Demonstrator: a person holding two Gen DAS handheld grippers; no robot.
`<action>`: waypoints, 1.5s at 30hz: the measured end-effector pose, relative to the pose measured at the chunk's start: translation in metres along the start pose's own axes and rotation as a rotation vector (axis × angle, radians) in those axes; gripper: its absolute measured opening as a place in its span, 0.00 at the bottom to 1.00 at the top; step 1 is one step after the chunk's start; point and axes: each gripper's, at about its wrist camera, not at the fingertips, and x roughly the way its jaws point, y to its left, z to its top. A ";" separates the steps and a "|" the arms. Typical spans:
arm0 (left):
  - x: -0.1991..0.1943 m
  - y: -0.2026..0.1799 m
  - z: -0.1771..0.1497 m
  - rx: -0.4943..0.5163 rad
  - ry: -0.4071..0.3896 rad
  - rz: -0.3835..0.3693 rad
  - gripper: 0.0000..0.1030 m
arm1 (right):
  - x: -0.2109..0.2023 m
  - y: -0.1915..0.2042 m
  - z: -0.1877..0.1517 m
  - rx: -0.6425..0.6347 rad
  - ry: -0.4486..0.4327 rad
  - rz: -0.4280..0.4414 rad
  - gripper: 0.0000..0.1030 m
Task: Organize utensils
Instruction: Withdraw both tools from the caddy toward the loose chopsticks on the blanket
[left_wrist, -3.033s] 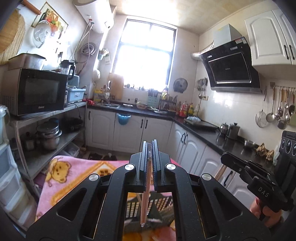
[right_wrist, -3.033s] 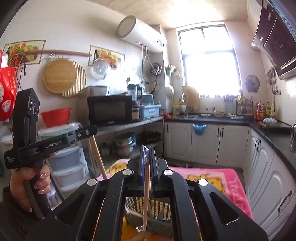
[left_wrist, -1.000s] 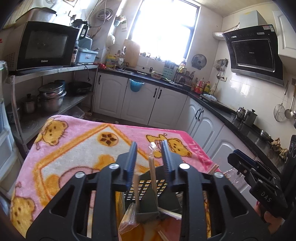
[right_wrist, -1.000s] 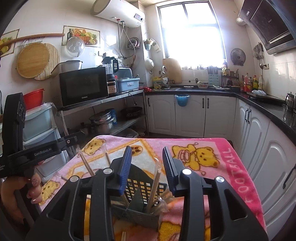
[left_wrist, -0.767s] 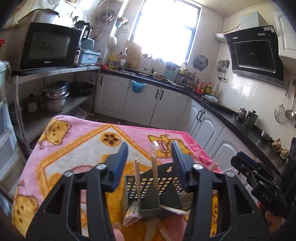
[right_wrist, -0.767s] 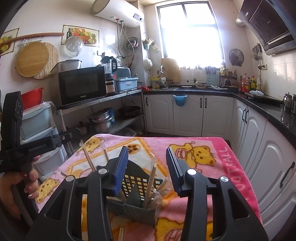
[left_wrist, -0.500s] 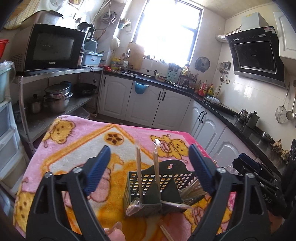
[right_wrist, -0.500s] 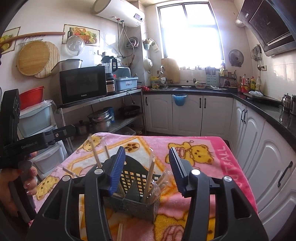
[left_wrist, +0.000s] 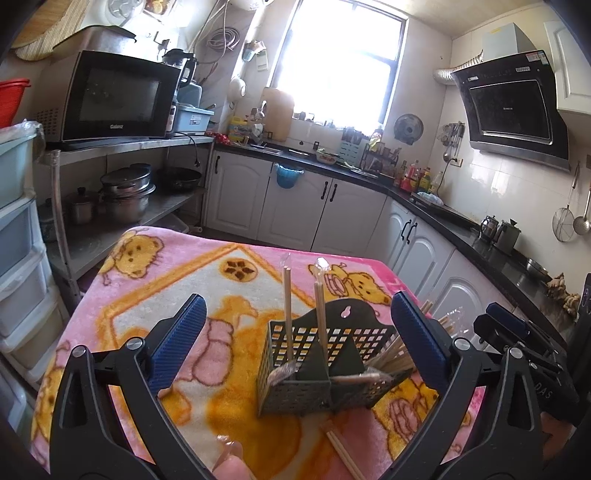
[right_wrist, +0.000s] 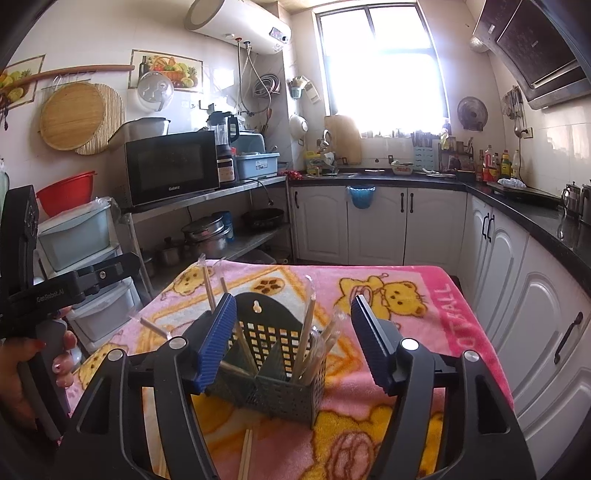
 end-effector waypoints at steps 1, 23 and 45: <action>-0.001 0.000 -0.002 0.000 0.001 0.001 0.90 | -0.002 0.001 -0.001 -0.004 0.001 0.000 0.62; -0.032 0.009 -0.038 -0.022 0.032 0.016 0.90 | -0.024 0.032 -0.033 -0.056 0.058 0.020 0.67; -0.023 0.044 -0.084 -0.086 0.156 0.089 0.90 | -0.007 0.051 -0.079 -0.077 0.193 0.040 0.69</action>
